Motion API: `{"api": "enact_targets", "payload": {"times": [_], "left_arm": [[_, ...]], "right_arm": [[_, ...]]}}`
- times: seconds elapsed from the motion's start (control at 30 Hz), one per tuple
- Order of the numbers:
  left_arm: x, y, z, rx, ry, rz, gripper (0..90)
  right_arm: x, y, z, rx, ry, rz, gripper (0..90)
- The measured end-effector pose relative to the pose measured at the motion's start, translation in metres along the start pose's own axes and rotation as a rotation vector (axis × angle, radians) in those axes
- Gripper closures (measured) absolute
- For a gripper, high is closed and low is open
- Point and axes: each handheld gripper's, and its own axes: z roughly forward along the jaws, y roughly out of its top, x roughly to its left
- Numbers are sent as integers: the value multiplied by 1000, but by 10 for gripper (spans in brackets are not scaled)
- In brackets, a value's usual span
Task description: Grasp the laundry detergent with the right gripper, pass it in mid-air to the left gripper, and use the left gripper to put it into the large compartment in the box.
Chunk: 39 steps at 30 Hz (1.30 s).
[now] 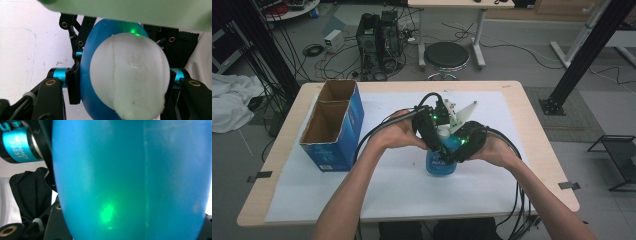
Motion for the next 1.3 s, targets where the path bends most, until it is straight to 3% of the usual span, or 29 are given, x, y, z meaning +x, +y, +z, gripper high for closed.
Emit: {"api": "enact_targets", "payload": {"times": [0.07,0.1,0.67,0.8,0.87,1.27,1.3], "left_arm": [[0,1,1,4,5,2,381],[0,1,1,2,5,1,382],[1,-3,-1,-39,-7,-18,381],[1,-3,-2,-39,-2,-22,381],[1,-5,-3,-41,3,-26,381],[2,-8,-8,-37,2,-27,381],[2,-9,-8,-41,2,-28,381]], "right_arm": [[2,0,1,1,5,34,433],[1,-1,1,2,4,14,431],[1,0,0,-19,20,22,407],[-2,-1,0,-22,17,-5,375],[0,-1,1,-25,12,26,367],[-7,-5,-1,-20,21,0,291],[-6,-5,-2,-21,28,16,282]]}}
